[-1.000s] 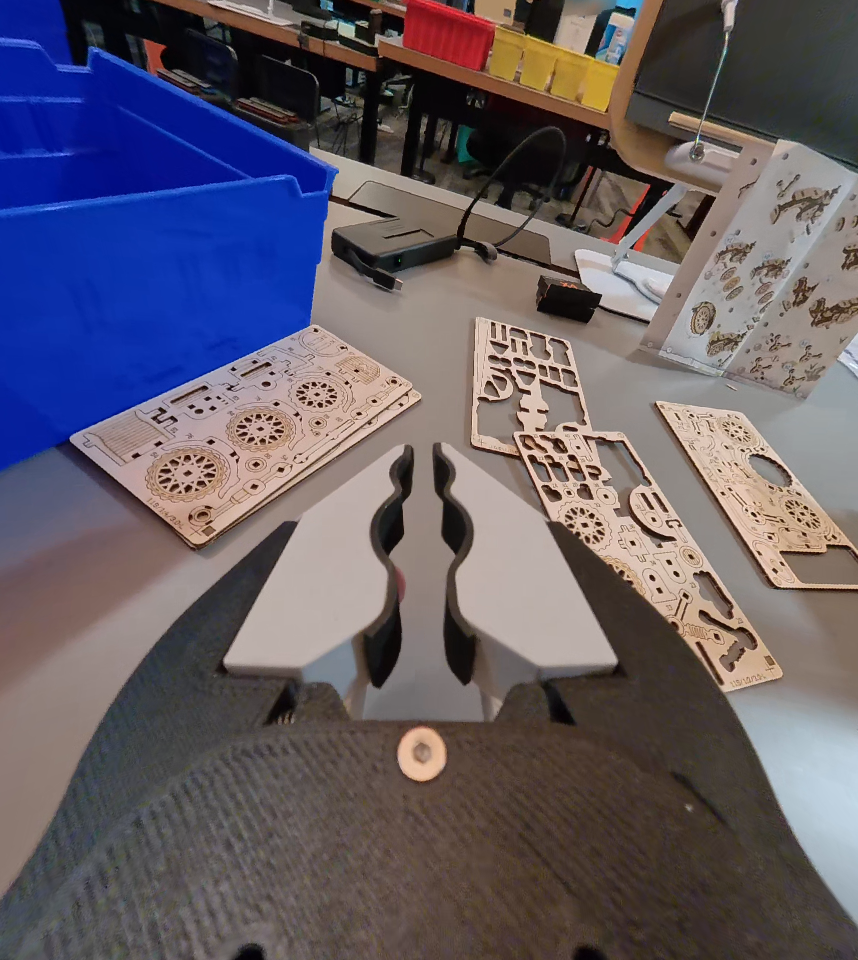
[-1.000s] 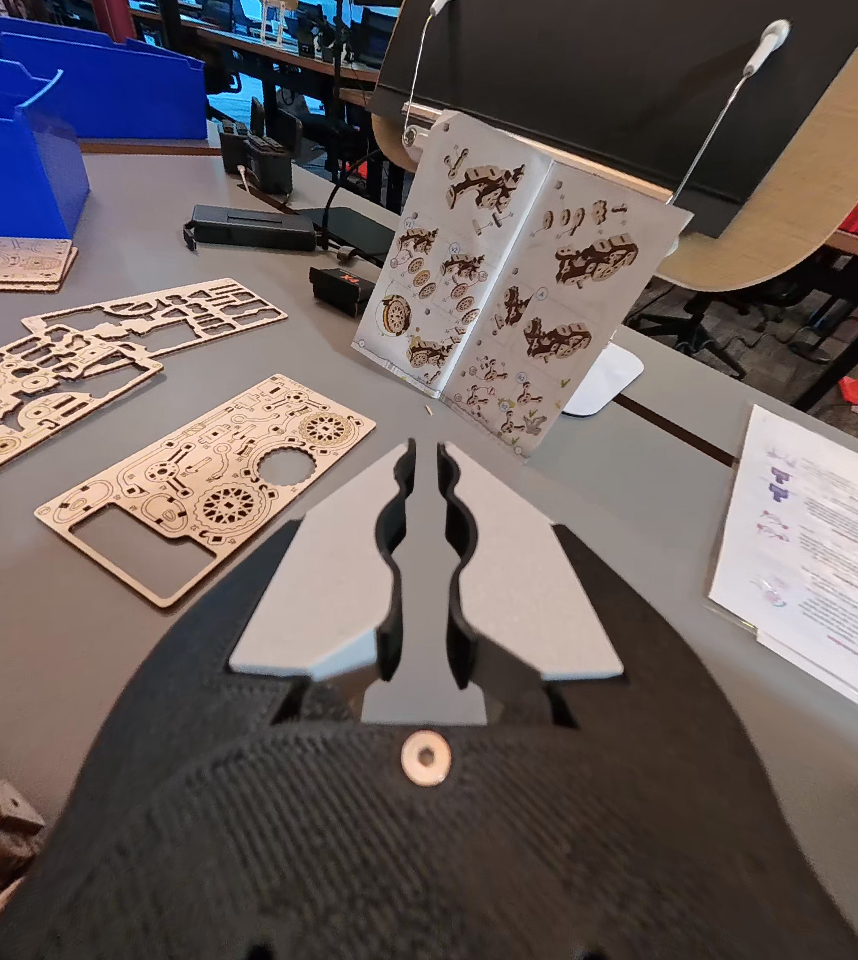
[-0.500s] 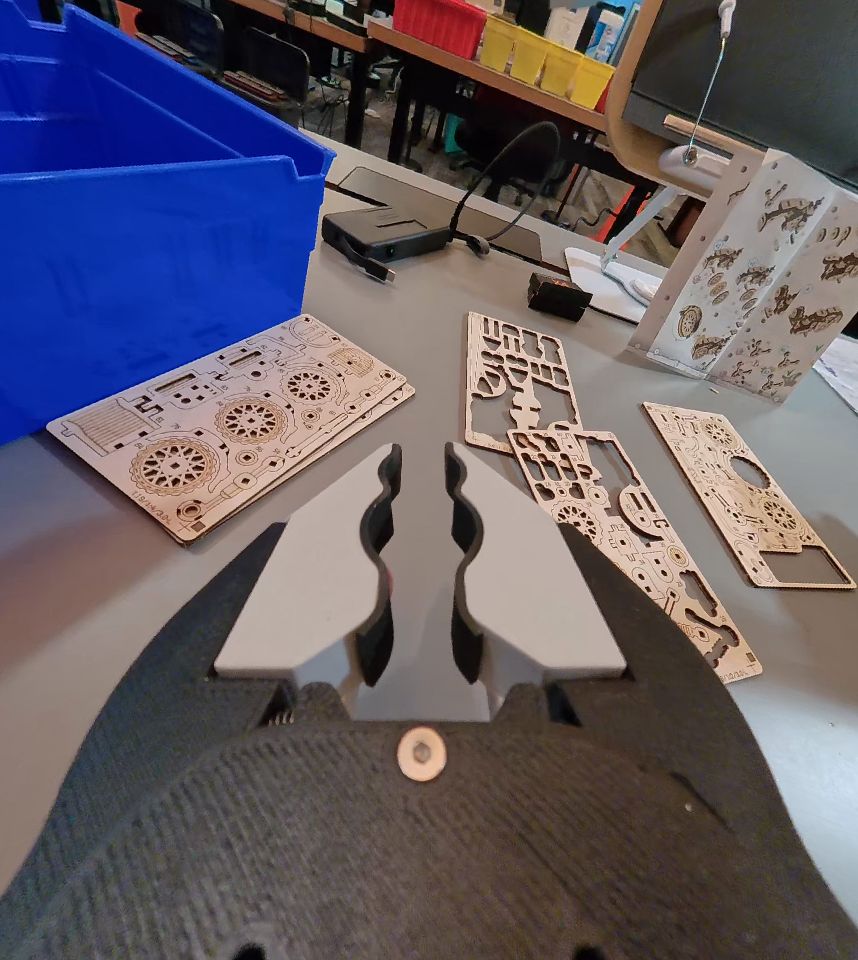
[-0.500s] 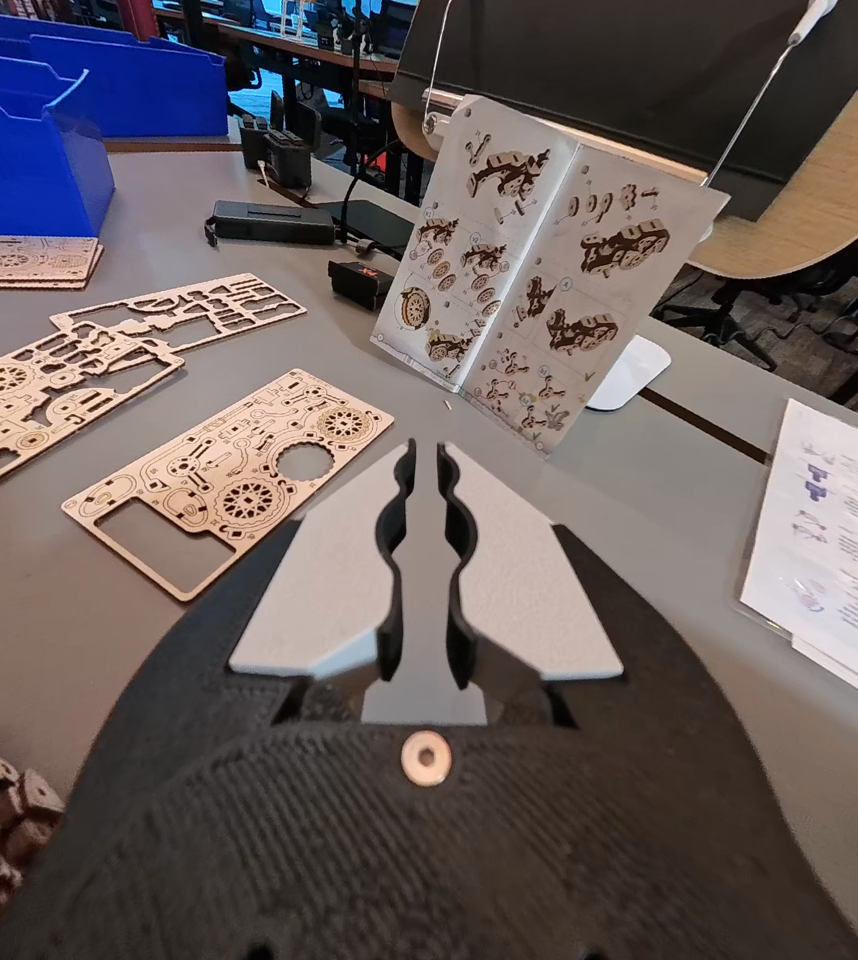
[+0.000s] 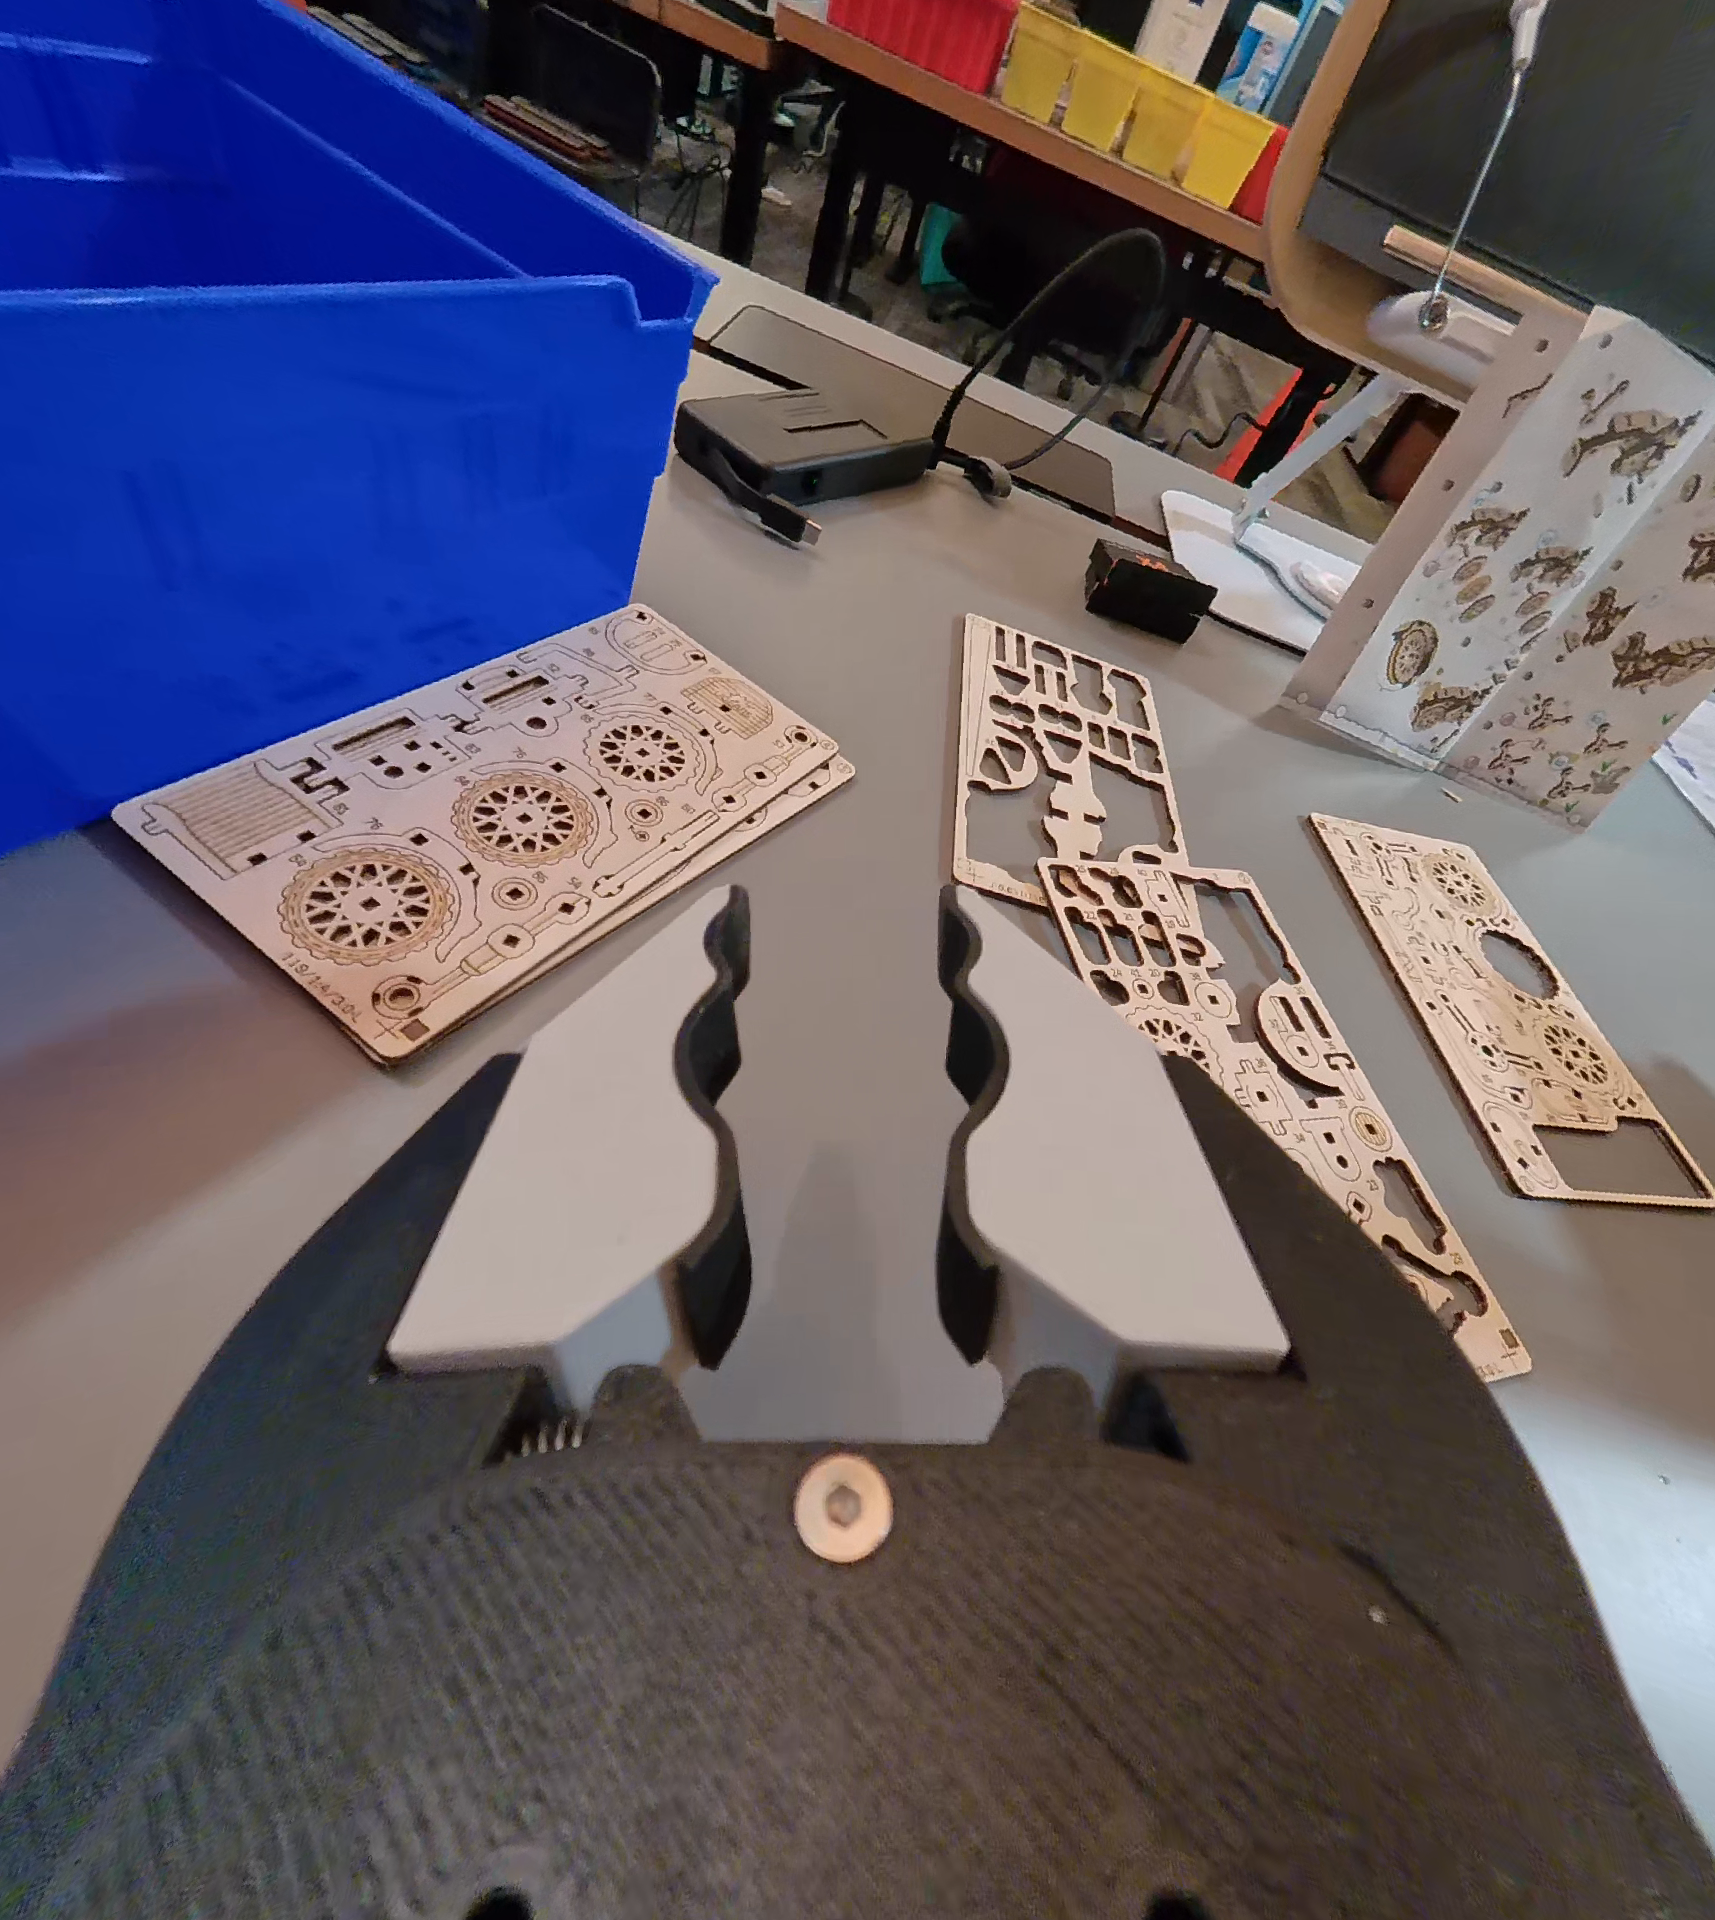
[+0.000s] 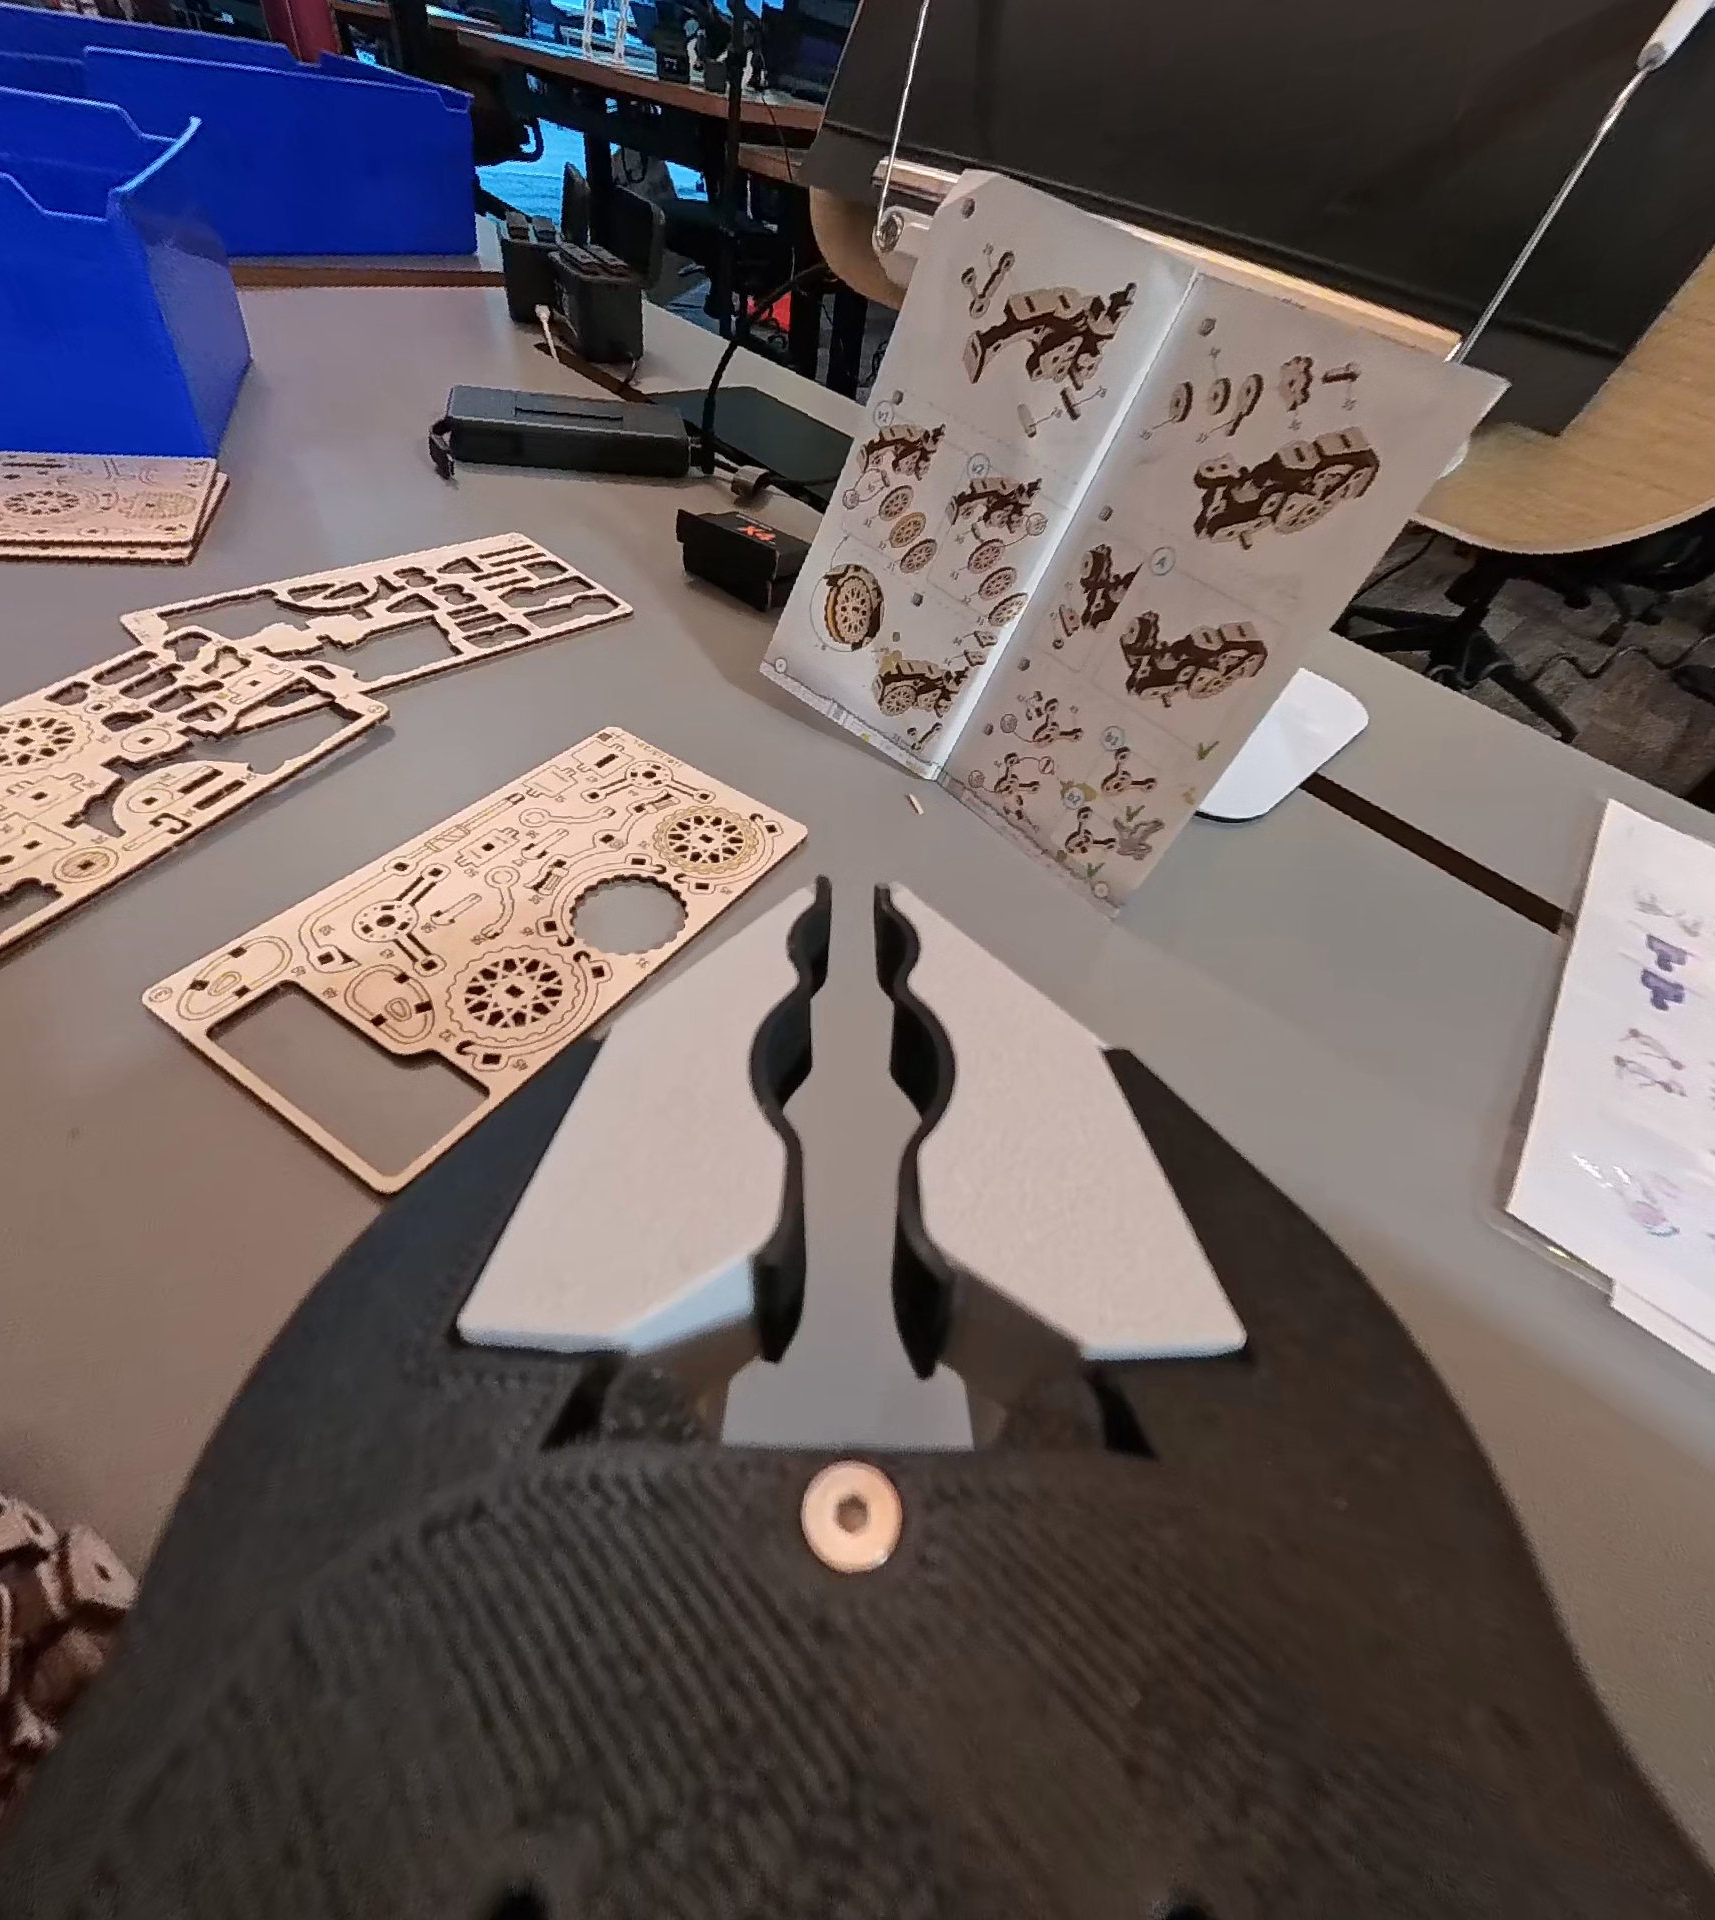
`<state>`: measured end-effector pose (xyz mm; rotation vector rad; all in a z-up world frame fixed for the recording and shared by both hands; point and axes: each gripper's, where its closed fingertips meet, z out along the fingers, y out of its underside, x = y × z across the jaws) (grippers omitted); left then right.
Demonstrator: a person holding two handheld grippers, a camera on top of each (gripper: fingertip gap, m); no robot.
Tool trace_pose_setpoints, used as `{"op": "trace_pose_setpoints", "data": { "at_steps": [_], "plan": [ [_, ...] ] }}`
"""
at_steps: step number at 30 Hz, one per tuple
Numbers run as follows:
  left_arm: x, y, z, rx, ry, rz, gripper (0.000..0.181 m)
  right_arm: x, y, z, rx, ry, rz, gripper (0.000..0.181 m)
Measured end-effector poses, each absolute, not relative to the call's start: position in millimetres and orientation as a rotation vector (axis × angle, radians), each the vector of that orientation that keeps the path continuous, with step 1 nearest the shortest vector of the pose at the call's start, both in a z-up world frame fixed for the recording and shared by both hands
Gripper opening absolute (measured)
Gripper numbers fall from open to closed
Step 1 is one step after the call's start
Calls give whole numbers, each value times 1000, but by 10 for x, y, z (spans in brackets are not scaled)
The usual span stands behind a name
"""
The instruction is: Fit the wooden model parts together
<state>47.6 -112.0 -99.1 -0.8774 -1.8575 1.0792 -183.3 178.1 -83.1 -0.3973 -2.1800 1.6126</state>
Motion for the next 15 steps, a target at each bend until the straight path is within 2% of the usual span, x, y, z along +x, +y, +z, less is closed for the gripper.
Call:
{"op": "trace_pose_setpoints", "data": {
  "at_steps": [15],
  "plan": [
    [451,-1113,-1109,-873,-1917,983,58,-1807,1754,-856,-383,-2192,1608,7]
  ]
}}
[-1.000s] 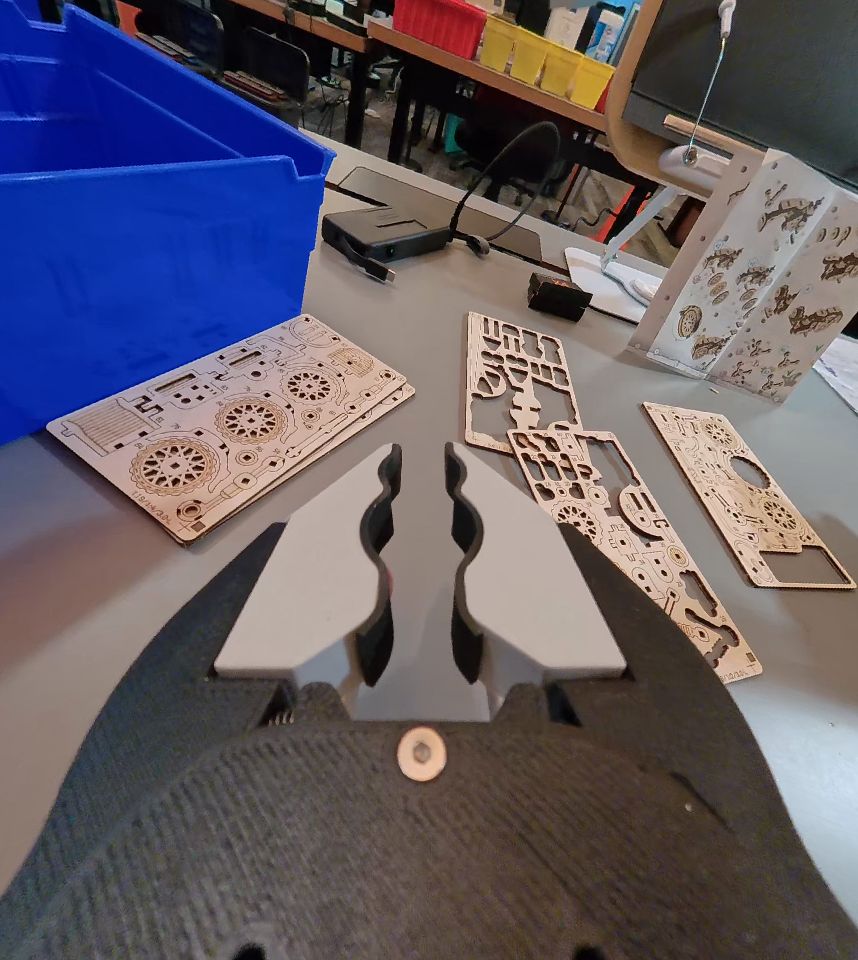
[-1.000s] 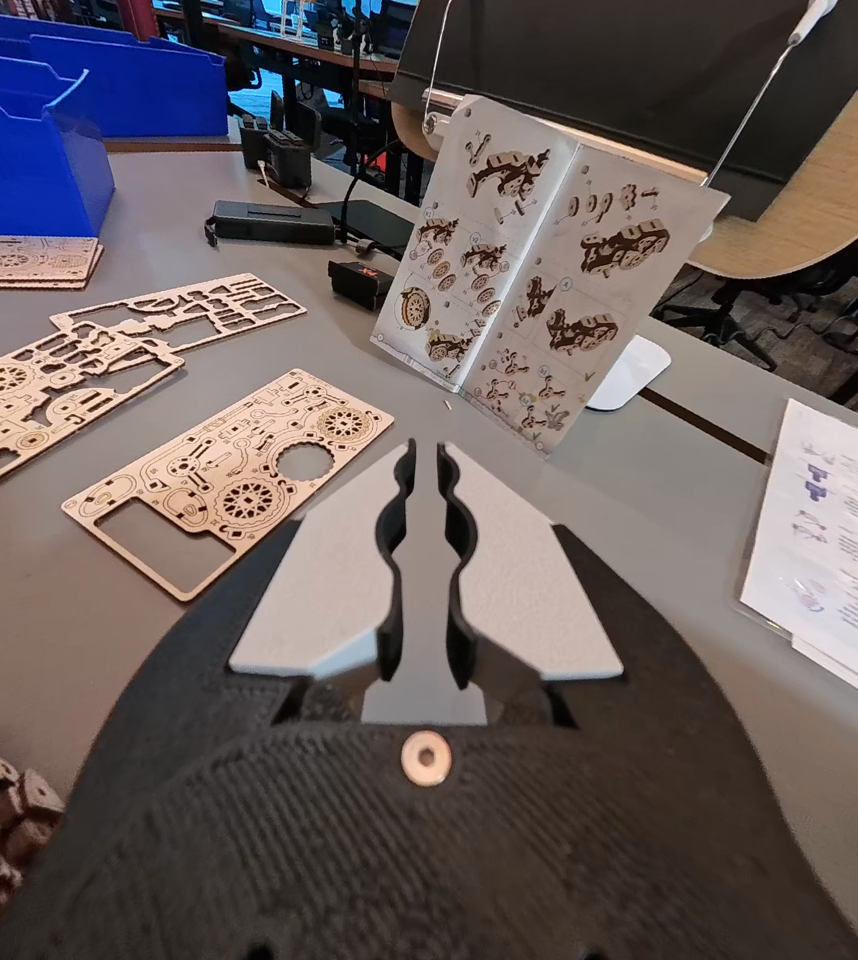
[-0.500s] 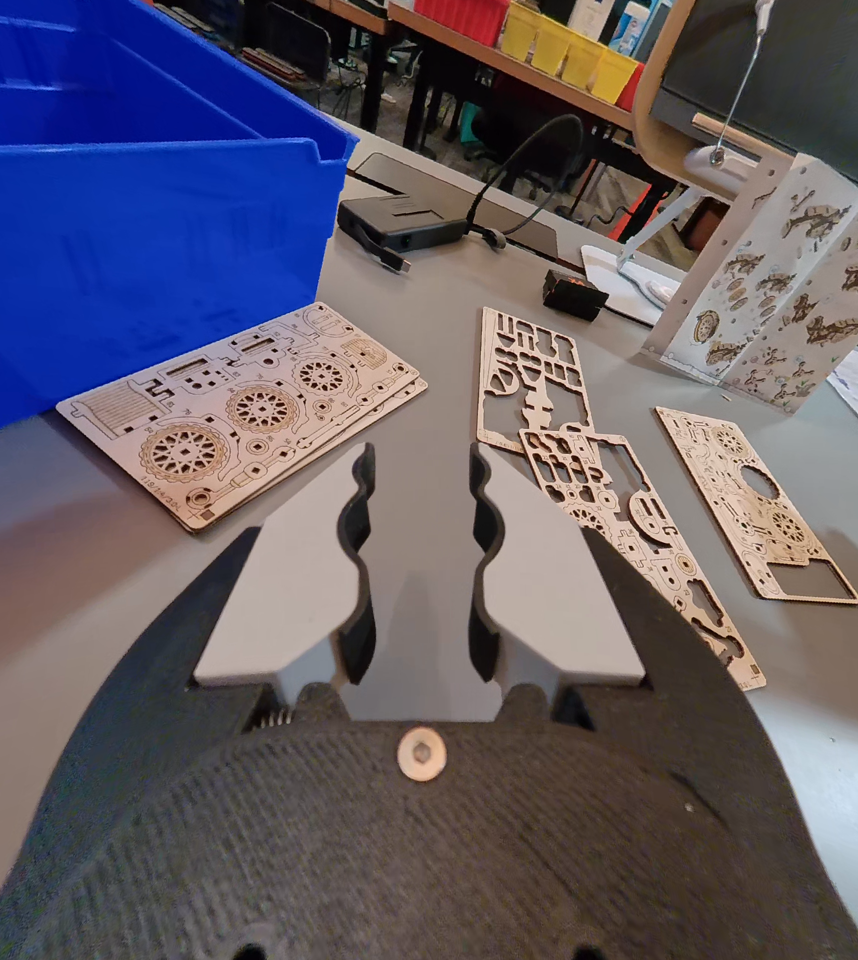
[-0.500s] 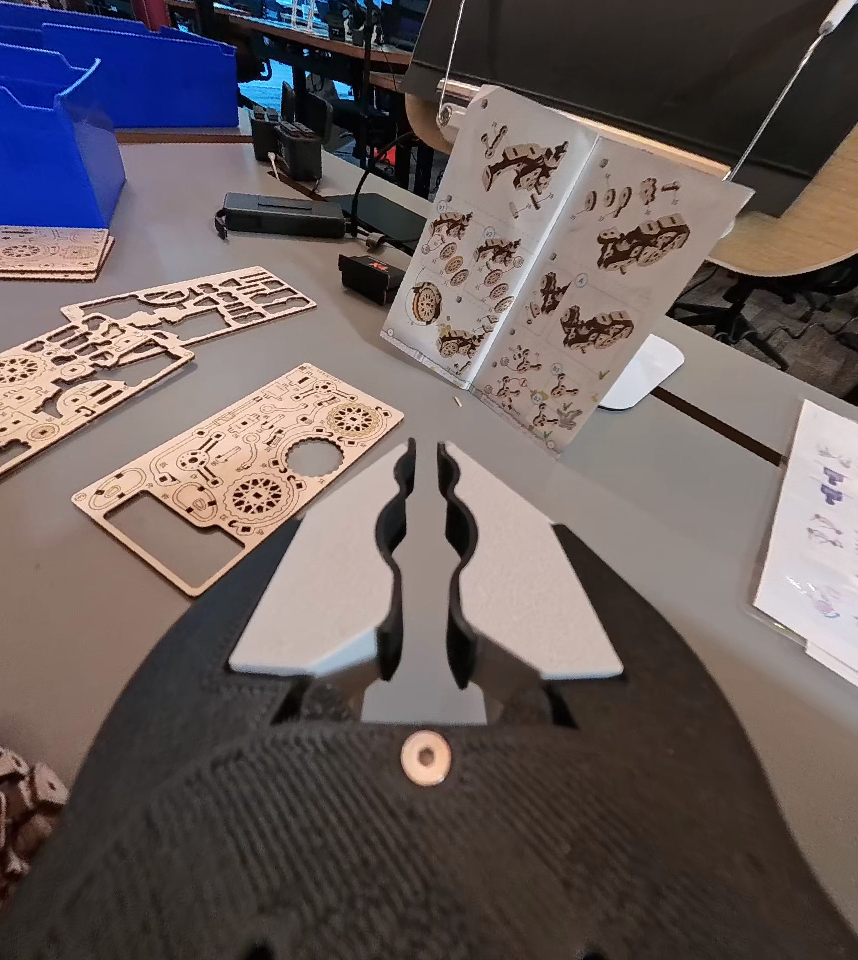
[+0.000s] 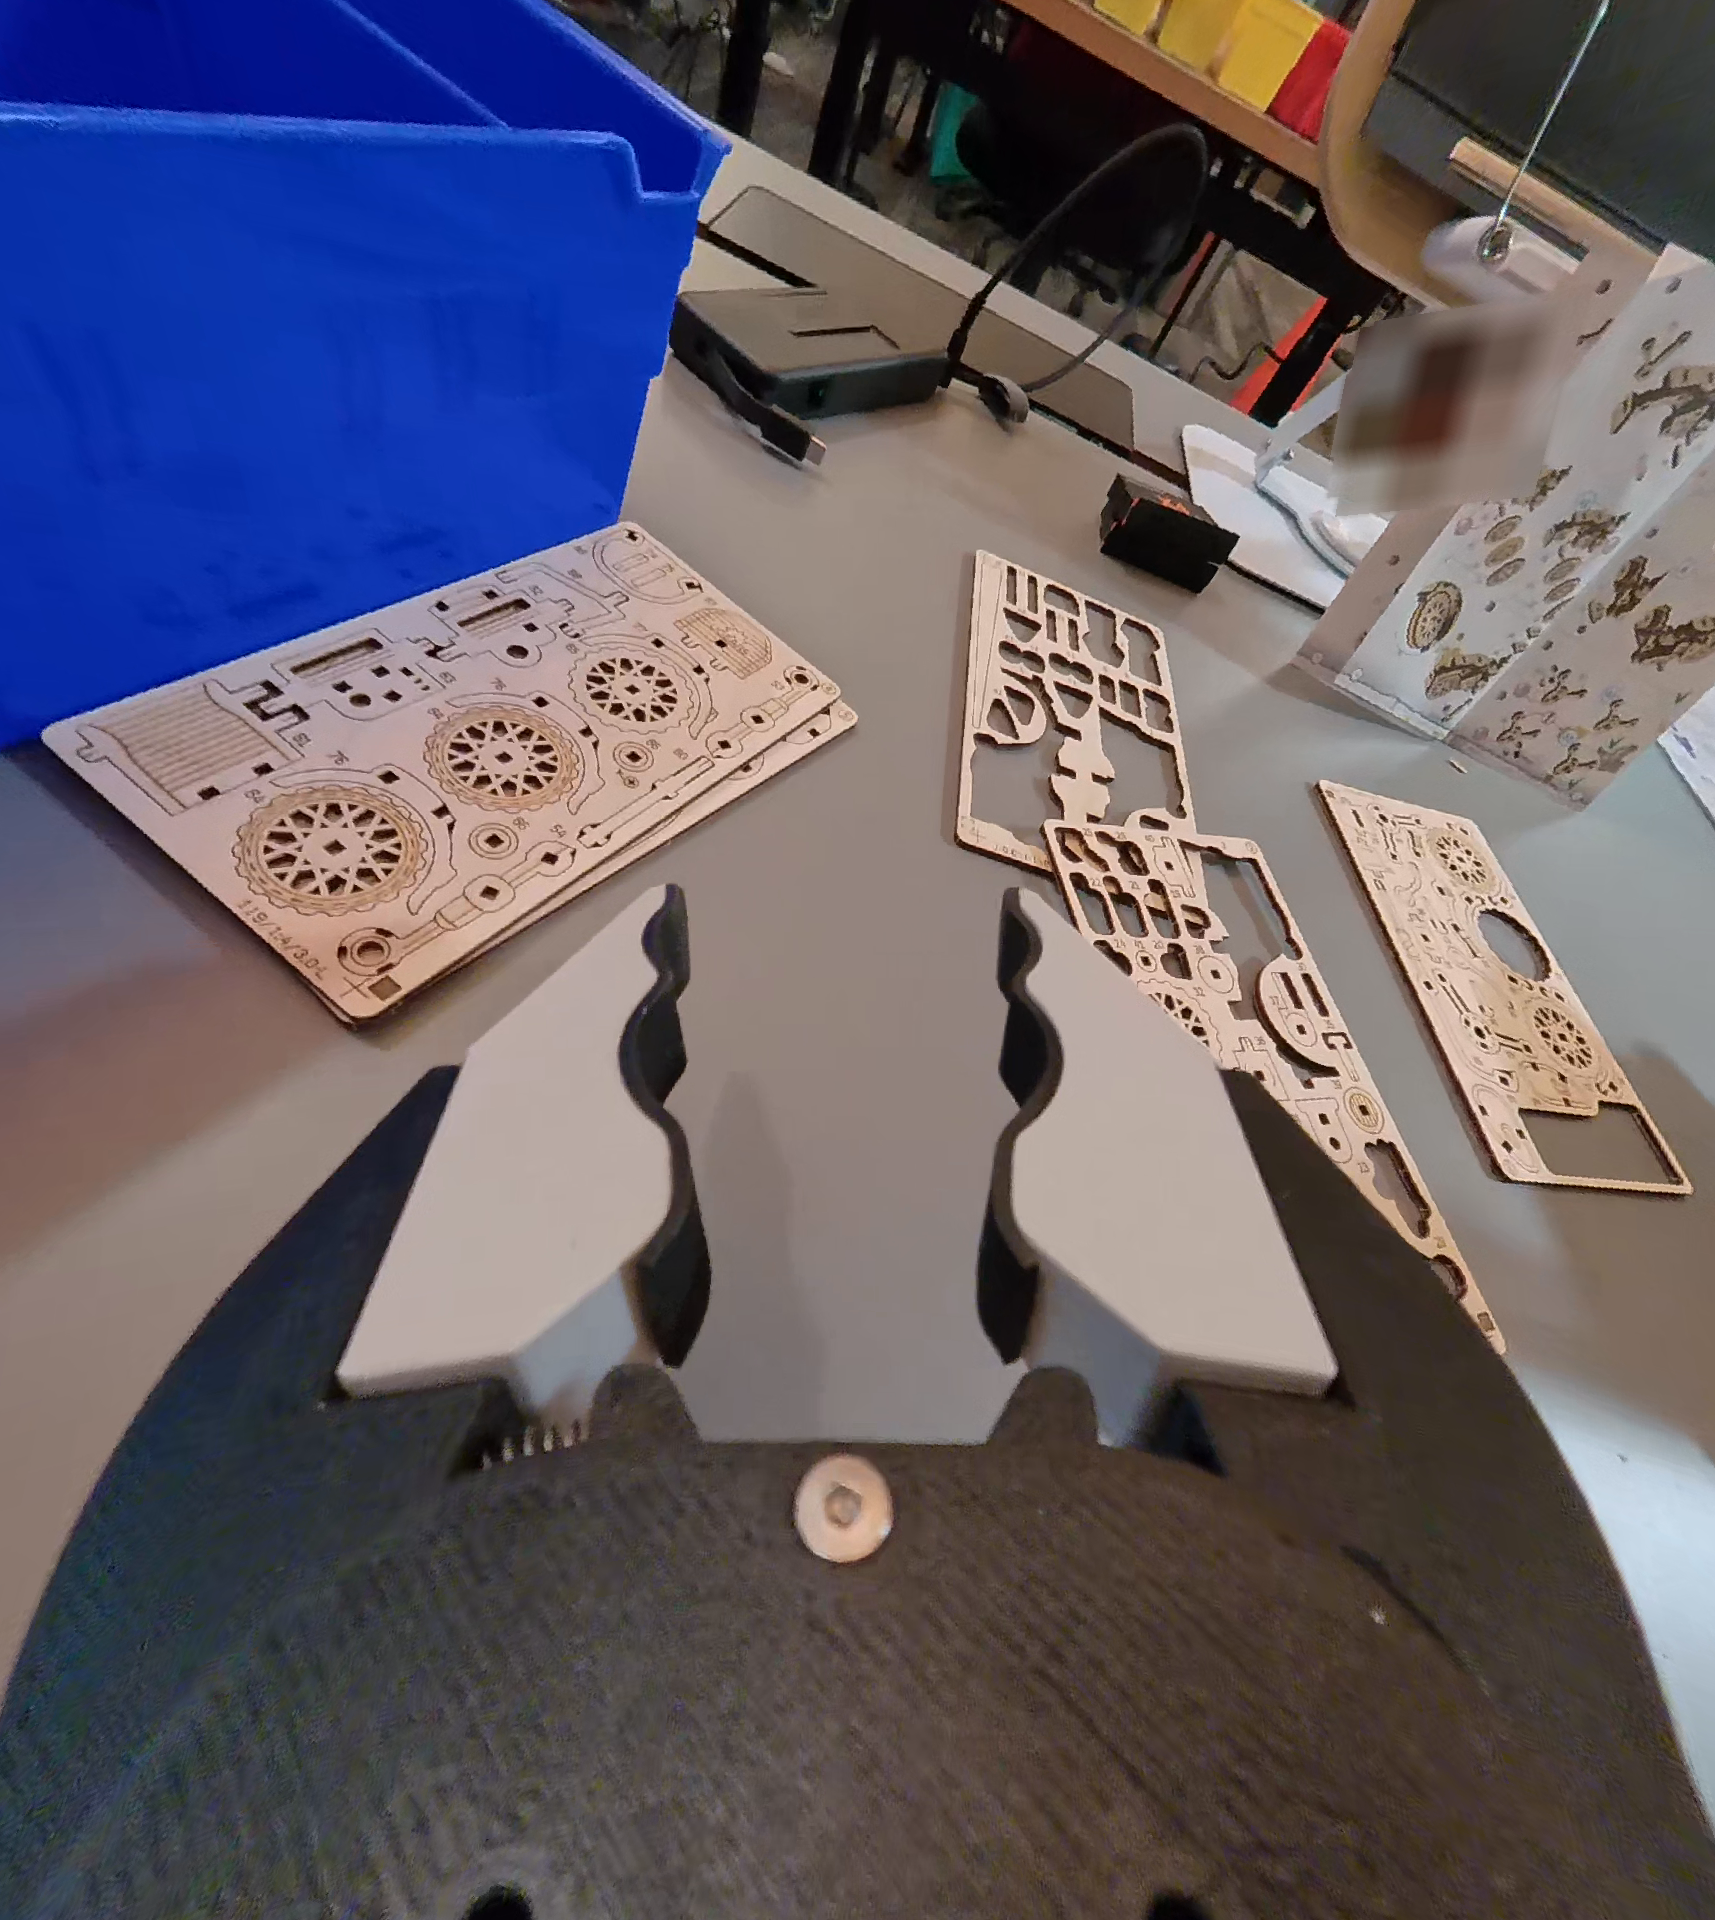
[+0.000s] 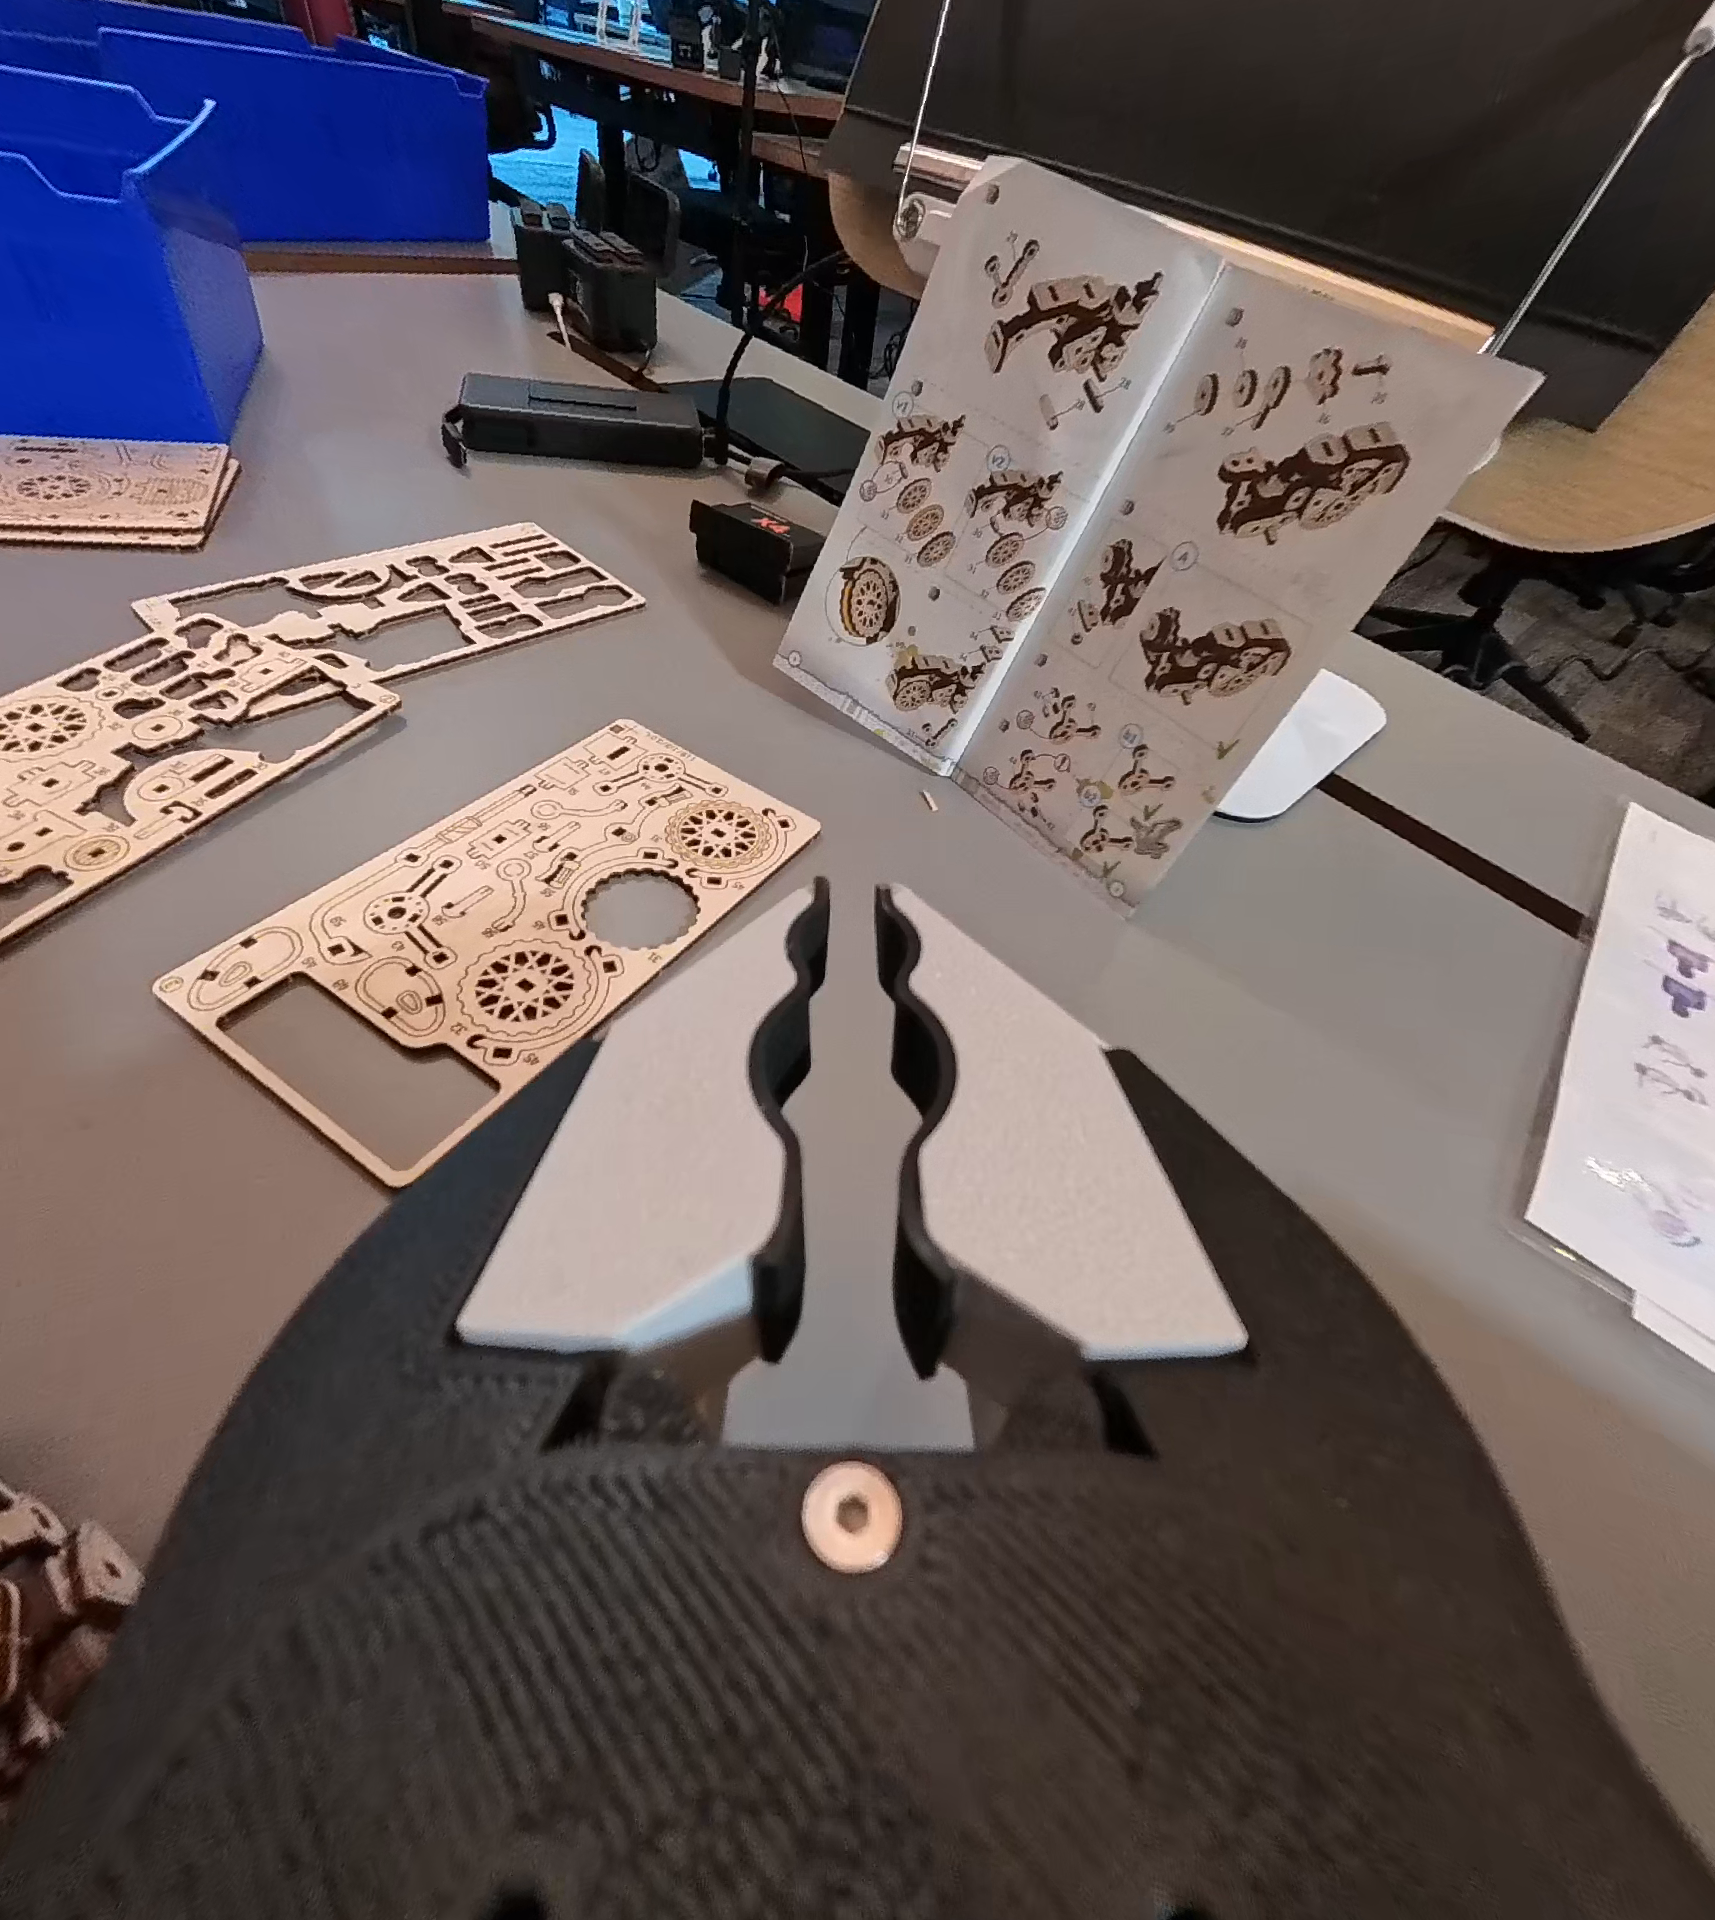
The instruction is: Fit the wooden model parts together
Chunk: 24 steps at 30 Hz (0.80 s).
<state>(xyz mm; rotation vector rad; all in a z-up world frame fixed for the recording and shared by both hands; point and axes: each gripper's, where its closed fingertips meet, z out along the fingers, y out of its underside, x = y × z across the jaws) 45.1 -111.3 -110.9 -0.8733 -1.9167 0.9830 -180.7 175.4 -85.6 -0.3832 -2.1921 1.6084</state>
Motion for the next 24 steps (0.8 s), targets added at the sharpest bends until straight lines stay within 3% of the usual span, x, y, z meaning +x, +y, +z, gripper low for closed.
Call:
{"op": "trace_pose_setpoints", "data": {
  "at_steps": [24],
  "plan": [
    [465,-1162,-1238,-814,-1991,890,92,-1814,1755,-881,-442,-2224,1652,8]
  ]
}}
